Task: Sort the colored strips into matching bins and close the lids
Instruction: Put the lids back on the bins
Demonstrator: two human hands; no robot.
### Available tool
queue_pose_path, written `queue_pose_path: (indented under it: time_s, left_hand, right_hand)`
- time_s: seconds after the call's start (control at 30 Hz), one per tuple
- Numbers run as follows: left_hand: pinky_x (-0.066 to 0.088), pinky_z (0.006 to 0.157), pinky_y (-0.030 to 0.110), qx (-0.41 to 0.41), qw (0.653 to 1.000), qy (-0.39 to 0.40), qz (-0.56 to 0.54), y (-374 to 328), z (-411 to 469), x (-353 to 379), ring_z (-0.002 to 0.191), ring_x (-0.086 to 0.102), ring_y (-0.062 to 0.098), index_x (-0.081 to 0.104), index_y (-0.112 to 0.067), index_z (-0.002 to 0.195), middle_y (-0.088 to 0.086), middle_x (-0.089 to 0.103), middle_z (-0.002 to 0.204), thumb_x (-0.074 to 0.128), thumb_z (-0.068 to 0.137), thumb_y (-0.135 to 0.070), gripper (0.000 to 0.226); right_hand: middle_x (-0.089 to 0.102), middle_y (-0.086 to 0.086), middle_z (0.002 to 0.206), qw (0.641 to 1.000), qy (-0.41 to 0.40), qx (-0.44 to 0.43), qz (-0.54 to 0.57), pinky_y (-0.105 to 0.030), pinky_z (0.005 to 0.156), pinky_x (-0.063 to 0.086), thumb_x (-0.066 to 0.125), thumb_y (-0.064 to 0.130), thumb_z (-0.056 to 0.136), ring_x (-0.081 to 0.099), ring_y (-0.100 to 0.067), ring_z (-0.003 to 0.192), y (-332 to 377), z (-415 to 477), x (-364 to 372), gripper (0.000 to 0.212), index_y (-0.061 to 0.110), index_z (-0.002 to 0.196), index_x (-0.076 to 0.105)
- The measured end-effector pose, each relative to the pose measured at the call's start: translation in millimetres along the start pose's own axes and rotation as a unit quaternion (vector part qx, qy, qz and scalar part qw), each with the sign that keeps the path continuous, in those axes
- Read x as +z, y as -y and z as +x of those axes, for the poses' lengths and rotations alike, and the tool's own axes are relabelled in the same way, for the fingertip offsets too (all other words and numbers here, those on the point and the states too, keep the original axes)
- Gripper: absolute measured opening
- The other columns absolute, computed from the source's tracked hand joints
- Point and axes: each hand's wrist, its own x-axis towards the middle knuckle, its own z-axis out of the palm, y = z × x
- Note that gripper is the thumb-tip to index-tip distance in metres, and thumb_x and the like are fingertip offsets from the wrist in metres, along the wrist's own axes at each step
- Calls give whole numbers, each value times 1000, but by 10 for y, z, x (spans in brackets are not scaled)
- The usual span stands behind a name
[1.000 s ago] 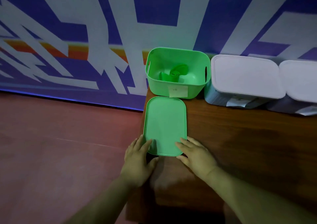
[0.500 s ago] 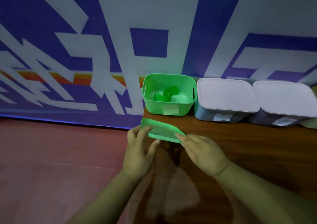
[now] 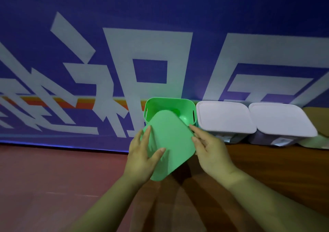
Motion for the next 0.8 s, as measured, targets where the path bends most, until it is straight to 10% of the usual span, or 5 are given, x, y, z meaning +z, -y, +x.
queue_pose_path:
  time_s: [0.2,0.57,0.8]
  left_hand:
    - [17,119,46,-96,994,47,-26,126,24,3,151,1,23,8,-52,150,1,-2,164,58,83,-66,85]
    - [26,115,45,-71,997,34,2,222,467,53,141,21,25,30,-37,151,1,23,158,76,65,-67,102]
    - [24,117,49,-51,998,33,23,189,938,67,144,17,26,37,-41,147,1,18,160,60,64,-78,94]
  right_hand:
    - [71,20,108,957,-36,178,228,-27,71,60,48,14,103,70,-4,98,107,248,9,43,36,140,51]
    - [54,12,132,946,-77,238,205,-20,63,58,45,10,103,62,-1,95,-221,594,24,54,32,151,32]
    - [61,25,124,970,-26,210,119,-33,88,59,46,16,102,62,-4,106,-464,917,75,44,32,142,48]
